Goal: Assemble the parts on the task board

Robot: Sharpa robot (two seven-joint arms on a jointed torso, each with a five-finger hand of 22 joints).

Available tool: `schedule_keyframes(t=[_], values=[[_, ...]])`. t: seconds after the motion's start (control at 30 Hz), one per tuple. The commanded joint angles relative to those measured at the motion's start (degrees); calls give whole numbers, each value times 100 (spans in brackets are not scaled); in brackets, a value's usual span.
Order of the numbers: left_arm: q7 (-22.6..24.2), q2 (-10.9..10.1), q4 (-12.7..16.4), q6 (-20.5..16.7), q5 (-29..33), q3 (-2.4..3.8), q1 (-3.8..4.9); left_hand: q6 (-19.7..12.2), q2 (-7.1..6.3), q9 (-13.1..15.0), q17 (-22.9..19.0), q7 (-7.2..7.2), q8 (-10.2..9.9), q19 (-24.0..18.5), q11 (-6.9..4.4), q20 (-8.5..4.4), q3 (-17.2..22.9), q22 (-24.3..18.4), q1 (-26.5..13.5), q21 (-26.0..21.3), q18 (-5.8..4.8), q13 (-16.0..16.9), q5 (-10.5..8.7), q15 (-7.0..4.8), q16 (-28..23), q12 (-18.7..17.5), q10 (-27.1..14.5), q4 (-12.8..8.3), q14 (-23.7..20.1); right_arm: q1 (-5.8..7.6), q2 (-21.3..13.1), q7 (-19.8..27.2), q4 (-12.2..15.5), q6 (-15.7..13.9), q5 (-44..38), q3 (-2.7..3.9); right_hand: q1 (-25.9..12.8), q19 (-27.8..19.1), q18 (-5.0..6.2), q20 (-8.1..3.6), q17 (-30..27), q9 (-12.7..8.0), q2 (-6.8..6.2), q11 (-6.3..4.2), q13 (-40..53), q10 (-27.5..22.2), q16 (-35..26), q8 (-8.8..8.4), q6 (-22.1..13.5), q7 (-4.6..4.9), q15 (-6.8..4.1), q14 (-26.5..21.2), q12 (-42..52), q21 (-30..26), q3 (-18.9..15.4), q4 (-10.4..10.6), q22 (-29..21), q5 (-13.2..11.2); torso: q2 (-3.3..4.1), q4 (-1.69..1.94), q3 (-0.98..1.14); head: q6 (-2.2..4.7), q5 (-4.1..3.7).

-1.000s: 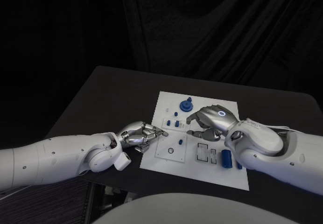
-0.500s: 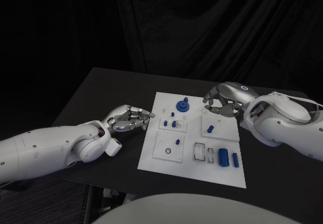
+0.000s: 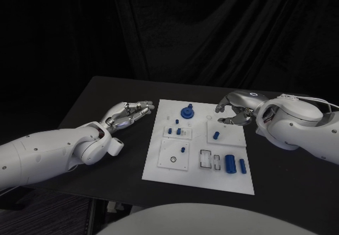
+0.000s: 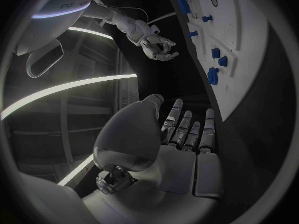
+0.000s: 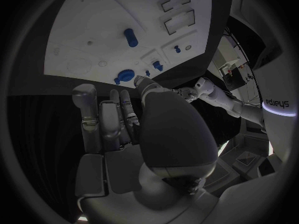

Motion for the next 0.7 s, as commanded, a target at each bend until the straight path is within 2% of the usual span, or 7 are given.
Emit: schedule_keyframes(t=[0.03, 0.17, 0.2, 0.3, 0.33, 0.5, 0.7], values=[[521, 43, -57, 110, 497, 3, 14, -267, 215, -55, -116, -61, -106, -292, -63, -24, -376, -452, -350, -62, 63, -219, -502, -48, -143, -86, -202, 4, -127, -49, -15, -229, -6, 243, -145, 2, -29, 24, 20, 34, 11, -11, 25, 6, -19, 27, 34, 27, 40, -10, 35, 7, -10, 24, -43, -6, 519, -4, -18, -5, 15, -1, -48], [692, 33, 20, 217, 798, 3, 15, -795, 390, -169, -235, -257, -253, -684, -296, -87, -898, -1049, -746, -119, 112, -470, -1110, -164, -364, -255, -578, 2, -365, -120, -32, -223, -6, 267, -152, 2, -28, 56, 16, 38, 12, -53, 26, 5, -90, 67, 45, 28, 61, 6, 36, 24, -18, 61, -96, -8, 528, -58, -20, -2, 14, -1, -89], [726, 20, 50, 263, 843, 3, 15, -888, 439, -195, -246, -319, -263, -783, -331, -97, -1041, -1184, -779, -120, 124, -526, -1165, -187, -394, -274, -638, -5, -396, -137, -35, -224, -6, 261, -153, 2, -33, 72, 14, 40, 9, -84, 29, 7, -146, 77, 49, 26, 69, 10, 37, 31, -37, 77, -139, -2, 531, -117, -17, -3, 12, -1, -101], [846, -56, 214, 471, 1031, 3, 15, -1410, 486, -325, -270, -575, -318, -1022, -636, -79, -1455, -1660, -832, -165, 131, -681, -1316, -166, -440, -463, -944, -11, -462, -205, -43, -219, -7, 200, -263, 2, -23, 104, 9, 45, 12, -139, 62, 15, -269, 70, 61, 33, 107, 33, 42, 48, -100, 113, -195, 2, 540, -148, -15, 0, 10, -1, -133], [870, -78, 262, 518, 1087, 3, 15, -1730, 496, -389, -270, -754, -347, -1055, -764, -36, -1612, -1750, -826, -168, 133, -701, -1336, -125, -440, -545, -1043, -13, -462, -223, -46, -215, -3, 188, -298, 2, -8, 129, 4, 51, -3, -201, 66, 25, -418, 82, 62, 31, 135, 48, 49, 56, -191, 139, -260, 4, 546, -155, -15, -2, 10, -1, -137], [927, -175, 487, 658, 1284, 2, 14, -1984, 532, -423, -270, -897, -366, -1127, -836, 17, -1770, -1980, -765, -193, 148, -727, -1276, -105, -440, -665, -1169, -16, -462, -324, -62, -192, 23, 173, -402, 2, 6, 189, -8, 57, 7, -384, 75, 33, -681, 189, 87, -25, -27, 44, 54, 93, -326, 210, -380, 14, 562, -185, -16, -3, 11, -1, -160], [923, -202, 619, 746, 1354, 2, 10, -2239, 632, -446, -270, -974, -386, -1192, -692, 99, -1864, -2219, -699, -223, 163, -728, -1267, -49, -440, -693, -1180, -9, -462, -445, -31, -153, -14, 96, -438, 2, 24, 170, 3, 58, -58, -484, 87, 32, -830, 264, 54, -16, -49, 69, 54, 69, -392, 146, -436, 16, 546, -195, -15, -6, 14, -1, -198]])
